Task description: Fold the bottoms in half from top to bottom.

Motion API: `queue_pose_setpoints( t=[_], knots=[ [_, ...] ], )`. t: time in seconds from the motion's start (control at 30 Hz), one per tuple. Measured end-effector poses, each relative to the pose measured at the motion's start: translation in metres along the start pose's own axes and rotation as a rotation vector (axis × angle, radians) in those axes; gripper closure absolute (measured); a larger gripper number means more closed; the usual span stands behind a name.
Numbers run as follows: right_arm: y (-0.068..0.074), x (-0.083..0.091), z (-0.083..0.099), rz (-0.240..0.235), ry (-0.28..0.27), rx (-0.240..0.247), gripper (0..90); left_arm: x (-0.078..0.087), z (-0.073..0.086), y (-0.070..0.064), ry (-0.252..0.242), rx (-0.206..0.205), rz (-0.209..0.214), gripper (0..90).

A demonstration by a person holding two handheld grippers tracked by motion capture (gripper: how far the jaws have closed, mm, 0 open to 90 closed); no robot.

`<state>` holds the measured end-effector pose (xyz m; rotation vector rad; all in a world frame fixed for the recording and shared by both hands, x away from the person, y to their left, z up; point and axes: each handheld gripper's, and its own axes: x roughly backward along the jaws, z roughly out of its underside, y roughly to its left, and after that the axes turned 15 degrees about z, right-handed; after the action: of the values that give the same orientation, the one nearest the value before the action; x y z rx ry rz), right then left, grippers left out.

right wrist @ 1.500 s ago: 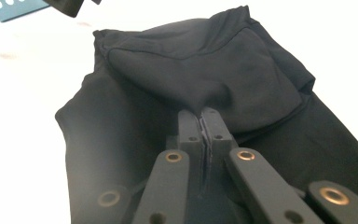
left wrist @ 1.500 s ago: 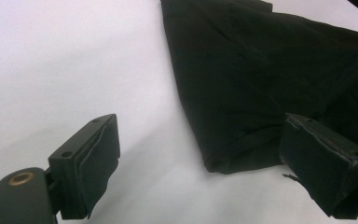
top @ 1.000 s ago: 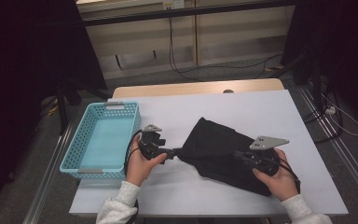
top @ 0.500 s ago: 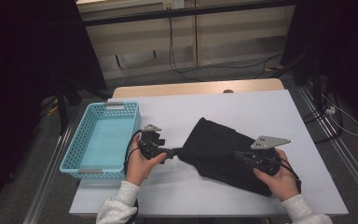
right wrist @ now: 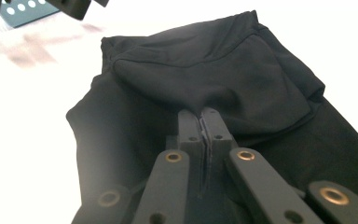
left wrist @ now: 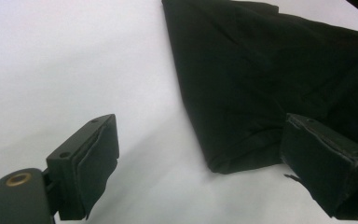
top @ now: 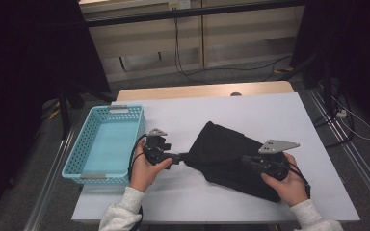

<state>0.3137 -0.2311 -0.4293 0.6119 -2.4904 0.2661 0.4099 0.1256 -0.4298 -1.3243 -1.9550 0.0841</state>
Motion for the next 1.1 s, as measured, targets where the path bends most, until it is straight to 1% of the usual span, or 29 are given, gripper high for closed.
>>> queue_pose_setpoints(
  t=[0.07,0.1,0.17,0.23,0.27,0.37,0.4,0.43,0.5,0.53,0.6,0.7,0.83,0.87,1.1],
  knots=[
    [-0.0012,0.0001,0.0002,0.000,0.000,-0.005,89.1,0.0007,0.0003,0.0003,0.013,-0.001,0.002,12.0],
    [-0.0015,0.0004,0.0000,-0.003,-0.001,-0.006,89.1,0.0010,0.0004,0.0002,0.004,0.002,-0.002,12.0],
    [-0.0006,0.0016,-0.0008,-0.005,-0.004,-0.003,89.1,0.0029,-0.0002,0.0001,0.007,0.003,-0.007,12.0],
    [0.0003,0.0033,-0.0011,-0.009,-0.005,0.003,89.1,0.0044,-0.0009,-0.0003,-0.002,0.001,-0.008,12.0],
    [0.0007,0.0041,-0.0007,-0.008,-0.006,0.005,89.1,0.0053,-0.0010,-0.0010,-0.002,-0.004,-0.006,12.0],
    [-0.0002,0.0051,-0.0010,-0.007,-0.005,-0.002,89.2,0.0049,0.0027,-0.0030,-0.004,0.000,-0.002,12.0],
    [-0.0006,0.0052,-0.0012,-0.010,-0.009,-0.017,89.2,0.0045,0.0038,-0.0023,0.007,-0.002,-0.001,12.1],
    [-0.0008,0.0052,-0.0011,-0.011,-0.012,-0.021,89.1,0.0035,0.0036,-0.0019,0.006,-0.002,0.000,12.3],
    [-0.0002,0.0050,-0.0004,-0.011,-0.008,-0.015,89.1,0.0025,0.0018,-0.0007,-0.001,-0.010,-0.002,12.5],
    [-0.0001,0.0047,-0.0003,-0.011,-0.006,-0.012,89.1,0.0020,0.0018,-0.0005,0.004,-0.011,-0.002,12.5],
    [-0.0013,0.0035,-0.0006,-0.013,-0.007,-0.014,89.1,0.0011,0.0036,0.0002,0.012,-0.006,0.002,12.4],
    [-0.0021,0.0025,-0.0009,-0.016,-0.005,-0.019,89.1,0.0021,0.0058,0.0022,0.023,0.000,-0.007,12.3],
    [-0.0010,0.0059,-0.0017,0.001,-0.018,-0.002,89.1,0.0040,0.0061,0.0027,0.014,0.002,-0.010,11.6],
    [-0.0013,0.0068,-0.0019,0.000,-0.020,-0.005,89.1,0.0040,0.0063,0.0033,0.018,0.003,-0.002,11.5],
    [-0.0039,0.0062,-0.0021,-0.006,-0.020,-0.009,89.1,0.0054,0.0074,0.0068,0.025,0.005,-0.009,11.3]
  ],
)
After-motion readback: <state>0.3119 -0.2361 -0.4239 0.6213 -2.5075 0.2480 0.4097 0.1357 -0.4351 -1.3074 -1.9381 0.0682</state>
